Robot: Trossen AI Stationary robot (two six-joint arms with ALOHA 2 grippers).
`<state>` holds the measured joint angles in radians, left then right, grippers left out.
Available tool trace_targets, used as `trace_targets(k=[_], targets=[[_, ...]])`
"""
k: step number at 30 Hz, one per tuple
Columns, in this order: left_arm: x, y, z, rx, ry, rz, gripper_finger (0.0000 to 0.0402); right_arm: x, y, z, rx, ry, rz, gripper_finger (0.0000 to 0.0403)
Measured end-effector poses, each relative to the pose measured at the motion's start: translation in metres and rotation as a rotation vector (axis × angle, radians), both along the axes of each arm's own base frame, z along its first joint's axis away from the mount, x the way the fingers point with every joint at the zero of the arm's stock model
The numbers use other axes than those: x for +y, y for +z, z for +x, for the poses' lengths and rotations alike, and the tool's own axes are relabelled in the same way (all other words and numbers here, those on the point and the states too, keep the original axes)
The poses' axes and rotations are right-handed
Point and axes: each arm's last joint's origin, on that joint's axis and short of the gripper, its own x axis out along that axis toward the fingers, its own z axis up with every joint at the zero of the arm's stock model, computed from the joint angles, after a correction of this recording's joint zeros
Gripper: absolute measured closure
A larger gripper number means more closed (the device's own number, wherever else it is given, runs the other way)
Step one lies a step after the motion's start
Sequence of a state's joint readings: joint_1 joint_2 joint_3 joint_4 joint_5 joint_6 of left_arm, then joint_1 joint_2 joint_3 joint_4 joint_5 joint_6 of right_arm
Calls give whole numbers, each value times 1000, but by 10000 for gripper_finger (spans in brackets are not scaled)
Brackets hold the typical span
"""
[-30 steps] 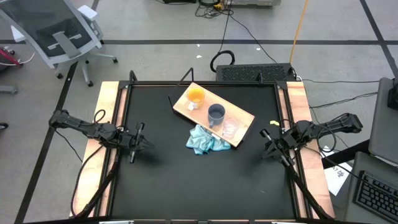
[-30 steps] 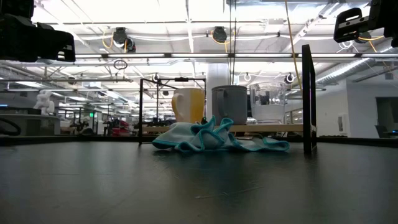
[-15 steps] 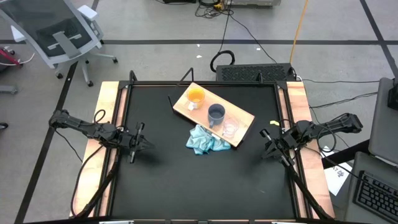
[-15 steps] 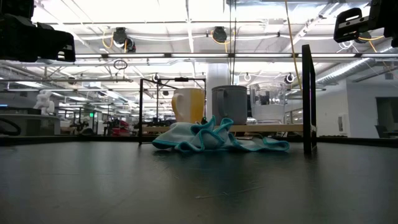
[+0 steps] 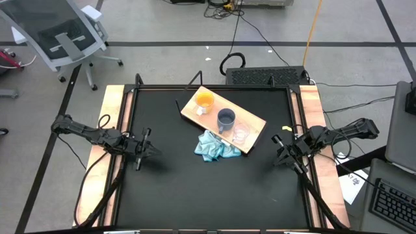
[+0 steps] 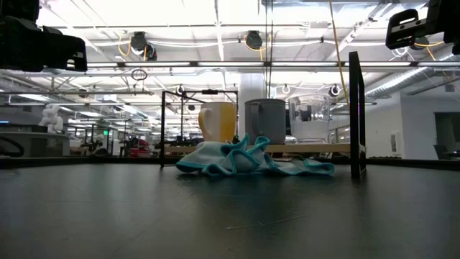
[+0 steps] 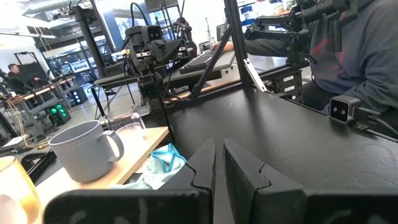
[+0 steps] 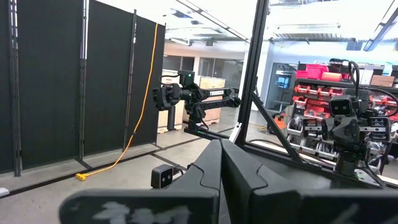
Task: Stack small to large cups/mugs on shelf
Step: Return to Home Position
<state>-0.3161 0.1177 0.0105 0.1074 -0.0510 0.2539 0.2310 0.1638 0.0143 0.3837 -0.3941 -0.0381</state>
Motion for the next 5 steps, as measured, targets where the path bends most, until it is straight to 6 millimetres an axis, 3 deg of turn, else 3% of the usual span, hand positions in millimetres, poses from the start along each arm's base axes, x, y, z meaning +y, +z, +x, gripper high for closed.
trace_targets(k=[5], targets=[[0,0,0,0,0,0,369,0,0,0,0,0,0,403]])
